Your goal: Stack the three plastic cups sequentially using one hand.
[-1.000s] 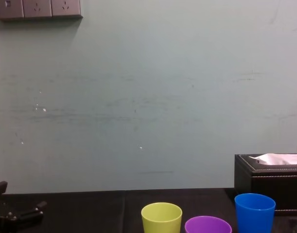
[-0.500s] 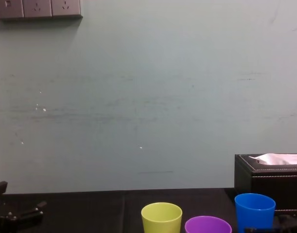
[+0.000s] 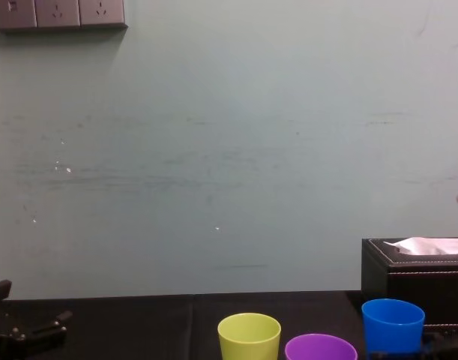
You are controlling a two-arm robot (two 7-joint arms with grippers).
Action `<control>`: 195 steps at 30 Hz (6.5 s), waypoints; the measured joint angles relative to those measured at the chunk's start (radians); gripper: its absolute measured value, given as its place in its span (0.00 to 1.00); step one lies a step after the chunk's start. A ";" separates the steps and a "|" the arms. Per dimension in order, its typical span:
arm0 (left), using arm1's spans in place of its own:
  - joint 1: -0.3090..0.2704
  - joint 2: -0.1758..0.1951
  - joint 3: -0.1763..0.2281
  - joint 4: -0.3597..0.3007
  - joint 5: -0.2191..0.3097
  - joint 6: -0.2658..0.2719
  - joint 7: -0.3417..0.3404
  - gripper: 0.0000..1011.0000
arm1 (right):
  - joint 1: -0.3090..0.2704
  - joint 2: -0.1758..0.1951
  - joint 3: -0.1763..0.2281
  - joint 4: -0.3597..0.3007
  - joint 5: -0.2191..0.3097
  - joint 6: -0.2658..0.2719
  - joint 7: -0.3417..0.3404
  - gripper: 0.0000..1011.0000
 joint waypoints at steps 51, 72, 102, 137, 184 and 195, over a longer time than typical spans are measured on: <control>0.000 0.000 0.000 0.000 0.000 0.000 0.000 0.99 | 0.009 -0.048 0.024 0.033 -0.055 -0.009 0.007 0.68; 0.000 0.000 0.000 0.000 0.000 0.000 0.000 0.99 | 0.026 -0.041 0.059 -0.074 -0.082 0.049 0.033 0.69; 0.000 0.000 0.000 0.000 0.000 0.000 0.000 0.99 | 0.156 -0.088 -0.058 -0.160 -0.048 0.167 0.153 0.68; 0.000 0.000 0.000 0.000 0.000 0.000 0.000 0.99 | 0.180 -0.088 -0.151 -0.088 -0.016 0.165 0.172 0.68; 0.000 0.000 0.000 0.000 0.000 0.000 0.000 0.99 | 0.188 -0.099 -0.167 -0.053 -0.024 0.157 0.169 0.90; 0.000 0.000 0.000 0.000 0.000 0.000 0.000 0.99 | 0.188 -0.099 -0.167 -0.054 -0.024 0.158 0.168 0.99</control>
